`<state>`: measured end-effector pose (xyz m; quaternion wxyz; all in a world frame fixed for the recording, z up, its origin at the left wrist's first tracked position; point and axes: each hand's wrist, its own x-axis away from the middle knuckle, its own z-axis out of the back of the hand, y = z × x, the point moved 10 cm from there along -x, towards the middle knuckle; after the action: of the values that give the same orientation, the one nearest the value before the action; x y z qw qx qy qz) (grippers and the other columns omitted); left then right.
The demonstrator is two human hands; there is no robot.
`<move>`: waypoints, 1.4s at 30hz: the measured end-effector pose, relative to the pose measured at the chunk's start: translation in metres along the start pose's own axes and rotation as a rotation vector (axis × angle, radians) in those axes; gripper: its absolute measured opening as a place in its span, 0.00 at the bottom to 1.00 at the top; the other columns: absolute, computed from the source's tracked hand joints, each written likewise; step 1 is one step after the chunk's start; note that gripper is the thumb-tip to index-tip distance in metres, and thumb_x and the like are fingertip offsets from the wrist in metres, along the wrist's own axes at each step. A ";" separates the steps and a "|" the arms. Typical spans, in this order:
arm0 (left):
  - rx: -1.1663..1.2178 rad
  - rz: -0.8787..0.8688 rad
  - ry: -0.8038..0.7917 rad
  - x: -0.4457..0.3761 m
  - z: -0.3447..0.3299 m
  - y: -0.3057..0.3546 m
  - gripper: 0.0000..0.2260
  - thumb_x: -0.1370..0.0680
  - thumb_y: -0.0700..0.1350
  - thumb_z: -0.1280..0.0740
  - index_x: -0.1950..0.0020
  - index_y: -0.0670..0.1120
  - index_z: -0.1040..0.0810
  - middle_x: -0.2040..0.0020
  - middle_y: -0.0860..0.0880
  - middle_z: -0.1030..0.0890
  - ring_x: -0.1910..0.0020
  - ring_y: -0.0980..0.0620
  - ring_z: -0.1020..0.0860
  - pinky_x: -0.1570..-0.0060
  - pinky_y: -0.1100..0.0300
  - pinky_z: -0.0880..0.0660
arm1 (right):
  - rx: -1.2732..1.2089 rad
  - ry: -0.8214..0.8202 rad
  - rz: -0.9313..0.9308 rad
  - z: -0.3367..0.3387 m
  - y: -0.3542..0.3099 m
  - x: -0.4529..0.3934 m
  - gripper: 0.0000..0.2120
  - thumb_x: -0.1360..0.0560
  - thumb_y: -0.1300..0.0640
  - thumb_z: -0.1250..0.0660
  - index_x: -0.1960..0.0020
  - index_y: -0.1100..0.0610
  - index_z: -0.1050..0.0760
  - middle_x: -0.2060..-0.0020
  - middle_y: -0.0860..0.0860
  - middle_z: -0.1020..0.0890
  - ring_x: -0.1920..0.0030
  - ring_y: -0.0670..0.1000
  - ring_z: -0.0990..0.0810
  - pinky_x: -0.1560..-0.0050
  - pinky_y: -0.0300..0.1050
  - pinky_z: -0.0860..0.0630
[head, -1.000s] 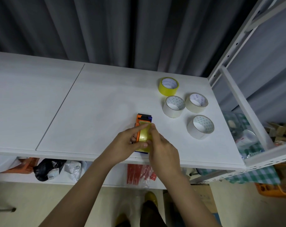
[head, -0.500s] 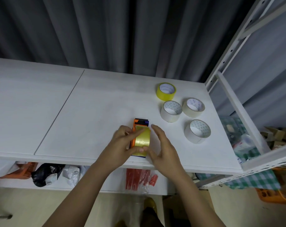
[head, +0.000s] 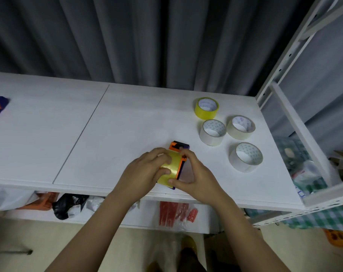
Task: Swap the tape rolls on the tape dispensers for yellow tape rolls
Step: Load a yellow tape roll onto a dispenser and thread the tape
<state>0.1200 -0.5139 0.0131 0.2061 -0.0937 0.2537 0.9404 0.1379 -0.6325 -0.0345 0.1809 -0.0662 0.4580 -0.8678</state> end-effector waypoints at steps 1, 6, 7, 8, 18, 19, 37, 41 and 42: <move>-0.006 -0.004 0.000 0.000 -0.001 0.000 0.07 0.23 0.46 0.33 0.46 0.46 0.22 0.37 0.51 0.25 0.48 0.47 0.23 0.58 0.55 0.25 | -0.011 -0.003 -0.017 0.000 0.002 0.000 0.32 0.35 0.38 0.29 0.37 0.36 0.41 0.40 0.37 0.28 0.44 0.38 0.27 0.49 0.34 0.30; -0.020 -0.006 0.008 -0.002 -0.002 0.000 0.06 0.23 0.46 0.33 0.49 0.45 0.23 0.38 0.51 0.24 0.50 0.47 0.22 0.60 0.55 0.25 | -0.020 -0.006 -0.047 0.001 0.007 0.000 0.31 0.36 0.37 0.29 0.39 0.35 0.40 0.44 0.38 0.26 0.45 0.41 0.25 0.49 0.36 0.27; -0.029 -0.006 0.007 -0.002 -0.003 0.000 0.06 0.23 0.46 0.33 0.50 0.45 0.23 0.39 0.51 0.24 0.50 0.47 0.22 0.60 0.55 0.25 | -0.019 -0.006 -0.051 0.000 0.007 0.000 0.31 0.36 0.37 0.29 0.39 0.35 0.41 0.44 0.38 0.26 0.45 0.41 0.25 0.48 0.37 0.27; -0.032 -0.003 0.006 -0.002 -0.003 -0.001 0.06 0.23 0.46 0.34 0.52 0.44 0.23 0.39 0.51 0.24 0.51 0.47 0.22 0.61 0.56 0.26 | -0.022 -0.007 -0.055 0.000 0.008 0.000 0.31 0.36 0.36 0.29 0.39 0.35 0.41 0.44 0.38 0.26 0.45 0.41 0.25 0.48 0.37 0.27; -0.080 0.010 -0.055 -0.007 -0.006 -0.009 0.13 0.22 0.52 0.36 0.43 0.45 0.26 0.40 0.53 0.25 0.50 0.49 0.24 0.58 0.55 0.26 | -0.024 0.000 -0.060 -0.001 0.008 0.000 0.32 0.36 0.37 0.29 0.38 0.34 0.42 0.43 0.38 0.26 0.44 0.40 0.25 0.49 0.34 0.28; -0.084 0.005 -0.059 -0.007 -0.006 -0.009 0.12 0.22 0.52 0.36 0.45 0.45 0.26 0.40 0.53 0.25 0.51 0.49 0.24 0.58 0.55 0.27 | -0.024 0.001 -0.061 -0.001 0.008 0.000 0.32 0.36 0.37 0.29 0.38 0.34 0.42 0.43 0.38 0.26 0.44 0.40 0.25 0.49 0.34 0.29; 0.021 0.107 -0.037 0.000 -0.010 -0.020 0.09 0.22 0.53 0.37 0.45 0.51 0.28 0.42 0.58 0.25 0.52 0.55 0.24 0.63 0.60 0.31 | -0.024 0.023 -0.086 -0.001 0.011 0.001 0.31 0.36 0.36 0.29 0.39 0.32 0.41 0.44 0.37 0.26 0.44 0.40 0.26 0.50 0.35 0.28; -0.037 0.103 -0.068 -0.004 -0.011 -0.020 0.14 0.22 0.55 0.38 0.40 0.51 0.30 0.43 0.59 0.26 0.50 0.55 0.24 0.60 0.57 0.27 | -0.011 0.033 -0.088 0.000 0.012 0.000 0.31 0.37 0.36 0.29 0.40 0.31 0.42 0.44 0.36 0.26 0.46 0.39 0.26 0.51 0.34 0.29; -0.058 0.097 -0.074 -0.005 -0.012 -0.020 0.14 0.22 0.56 0.38 0.41 0.51 0.30 0.43 0.59 0.26 0.51 0.55 0.24 0.60 0.57 0.27 | -0.008 0.033 -0.088 -0.001 0.012 0.000 0.31 0.37 0.36 0.29 0.40 0.31 0.42 0.44 0.36 0.26 0.46 0.39 0.26 0.52 0.33 0.29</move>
<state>0.1337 -0.5058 -0.0042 0.1666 -0.0523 0.2227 0.9591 0.1406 -0.6379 -0.0445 0.1349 -0.0725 0.4609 -0.8741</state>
